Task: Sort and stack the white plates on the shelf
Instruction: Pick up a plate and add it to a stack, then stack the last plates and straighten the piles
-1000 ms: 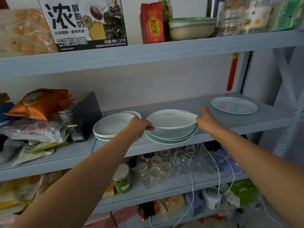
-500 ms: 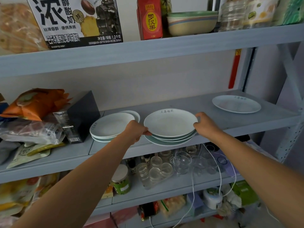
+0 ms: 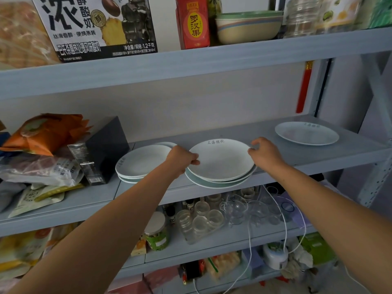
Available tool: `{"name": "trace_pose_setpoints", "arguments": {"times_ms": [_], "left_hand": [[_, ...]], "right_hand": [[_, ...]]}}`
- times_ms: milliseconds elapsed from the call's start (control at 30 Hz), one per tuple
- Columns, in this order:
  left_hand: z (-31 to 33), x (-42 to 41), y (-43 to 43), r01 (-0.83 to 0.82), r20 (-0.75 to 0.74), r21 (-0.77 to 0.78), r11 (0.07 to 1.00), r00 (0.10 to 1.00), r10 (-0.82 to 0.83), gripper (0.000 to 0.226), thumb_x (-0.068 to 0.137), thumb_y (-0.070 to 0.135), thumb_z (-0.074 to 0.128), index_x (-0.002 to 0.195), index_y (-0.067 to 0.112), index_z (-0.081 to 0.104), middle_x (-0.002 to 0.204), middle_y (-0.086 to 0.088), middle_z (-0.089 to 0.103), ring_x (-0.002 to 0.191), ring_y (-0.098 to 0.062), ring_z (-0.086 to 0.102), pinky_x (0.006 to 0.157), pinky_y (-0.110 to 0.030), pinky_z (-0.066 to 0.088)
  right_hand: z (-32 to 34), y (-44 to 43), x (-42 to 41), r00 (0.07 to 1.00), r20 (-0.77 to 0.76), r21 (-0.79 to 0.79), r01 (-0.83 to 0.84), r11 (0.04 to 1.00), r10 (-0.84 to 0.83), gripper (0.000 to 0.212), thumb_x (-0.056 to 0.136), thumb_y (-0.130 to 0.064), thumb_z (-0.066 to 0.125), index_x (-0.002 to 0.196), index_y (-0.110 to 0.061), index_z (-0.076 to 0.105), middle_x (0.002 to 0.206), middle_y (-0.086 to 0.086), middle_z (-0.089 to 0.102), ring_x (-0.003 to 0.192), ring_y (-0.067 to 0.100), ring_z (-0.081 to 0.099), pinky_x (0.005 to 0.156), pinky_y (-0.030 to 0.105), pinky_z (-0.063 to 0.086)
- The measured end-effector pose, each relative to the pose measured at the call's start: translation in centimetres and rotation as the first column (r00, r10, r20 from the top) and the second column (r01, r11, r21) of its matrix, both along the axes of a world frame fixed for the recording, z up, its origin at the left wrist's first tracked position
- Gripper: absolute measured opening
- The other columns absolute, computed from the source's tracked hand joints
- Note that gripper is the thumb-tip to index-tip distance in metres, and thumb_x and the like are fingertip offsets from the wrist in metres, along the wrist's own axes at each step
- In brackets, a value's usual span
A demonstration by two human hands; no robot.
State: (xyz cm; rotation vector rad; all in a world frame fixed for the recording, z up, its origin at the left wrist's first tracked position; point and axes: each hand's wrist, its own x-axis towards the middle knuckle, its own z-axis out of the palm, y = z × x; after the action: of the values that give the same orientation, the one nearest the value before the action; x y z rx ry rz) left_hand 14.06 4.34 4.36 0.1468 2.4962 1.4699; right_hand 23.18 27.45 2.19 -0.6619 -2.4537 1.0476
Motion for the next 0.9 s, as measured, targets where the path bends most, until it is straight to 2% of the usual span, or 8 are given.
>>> {"name": "trace_pose_setpoints", "arguments": {"times_ms": [100,200,300,500,667,800,900], "left_hand": [[0.3,0.0,0.7,0.019,-0.012,0.04,0.999,1.0,-0.018,0.018,0.09,0.013,0.061,0.103,0.001,0.061,0.052,0.003,0.069,0.022,-0.004,0.026,0.034,-0.014,0.023],[0.4,-0.1,1.0,0.035,-0.021,0.053,0.998,0.999,-0.033,0.021,0.09,0.015,0.061,0.107,0.002,0.061,0.062,0.0,0.071,0.032,-0.008,0.026,0.036,-0.015,0.023],[0.8,-0.4,1.6,0.062,-0.016,0.11,0.992,0.998,-0.061,0.028,0.091,0.021,0.063,0.108,-0.001,0.061,0.071,-0.002,0.071,0.042,-0.011,0.025,0.036,-0.016,0.024],[2.7,-0.8,5.5,0.127,-0.026,0.164,0.978,0.992,-0.124,0.024,0.092,0.025,0.062,0.101,0.003,0.06,0.075,-0.004,0.07,0.049,-0.013,0.028,0.045,-0.021,0.027],[4.1,-0.5,11.7,0.199,-0.055,0.188,0.962,0.98,-0.192,0.024,0.093,0.024,0.062,0.1,0.002,0.058,0.078,-0.008,0.069,0.05,-0.014,0.033,0.046,-0.021,0.029],[5.3,-0.4,17.8,0.267,-0.077,0.192,0.944,0.963,-0.257,0.026,0.094,0.024,0.06,0.104,0.0,0.056,0.084,-0.012,0.069,0.047,-0.013,0.031,0.041,-0.019,0.025],[6.0,-0.4,22.1,0.305,-0.093,0.156,0.94,0.951,-0.293,0.028,0.095,0.026,0.059,0.109,0.002,0.056,0.09,-0.011,0.069,0.046,-0.012,0.03,0.042,-0.018,0.026]], "right_hand": [[0.7,-0.3,-0.5,1.0,-0.031,-0.011,-0.001,1.0,0.001,0.042,0.092,-0.023,0.055,0.133,-0.014,0.051,0.133,0.012,0.057,0.119,0.032,0.056,0.097,0.037,0.045],[1.2,-0.6,-0.9,0.998,-0.055,-0.01,-0.026,1.0,0.026,0.042,0.091,-0.031,0.058,0.129,-0.014,0.055,0.13,0.01,0.06,0.116,0.03,0.058,0.095,0.036,0.046],[1.7,-0.6,-1.3,0.995,-0.062,-0.034,-0.078,0.996,0.076,0.043,0.087,-0.044,0.059,0.12,-0.017,0.059,0.112,0.011,0.069,0.103,0.028,0.065,0.09,0.039,0.052],[3.4,1.6,-2.0,0.993,-0.101,-0.056,-0.065,0.996,0.059,0.033,0.087,-0.038,0.06,0.111,-0.016,0.062,0.093,0.009,0.07,0.075,0.019,0.065,0.078,0.032,0.049],[4.5,6.4,-1.5,0.992,-0.128,-0.066,-0.02,0.998,0.011,0.03,0.085,-0.036,0.062,0.108,-0.016,0.063,0.105,0.014,0.071,0.099,0.031,0.066,0.09,0.039,0.053],[5.3,12.1,-0.8,0.988,-0.151,-0.093,-0.002,0.996,-0.012,0.032,0.086,-0.037,0.062,0.108,-0.015,0.063,0.102,0.012,0.07,0.096,0.029,0.066,0.09,0.039,0.052],[5.7,16.2,-0.3,0.985,-0.161,-0.102,0.048,0.994,-0.064,0.029,0.087,-0.035,0.062,0.106,-0.013,0.063,0.087,0.008,0.069,0.088,0.025,0.065,0.085,0.035,0.05]]}}
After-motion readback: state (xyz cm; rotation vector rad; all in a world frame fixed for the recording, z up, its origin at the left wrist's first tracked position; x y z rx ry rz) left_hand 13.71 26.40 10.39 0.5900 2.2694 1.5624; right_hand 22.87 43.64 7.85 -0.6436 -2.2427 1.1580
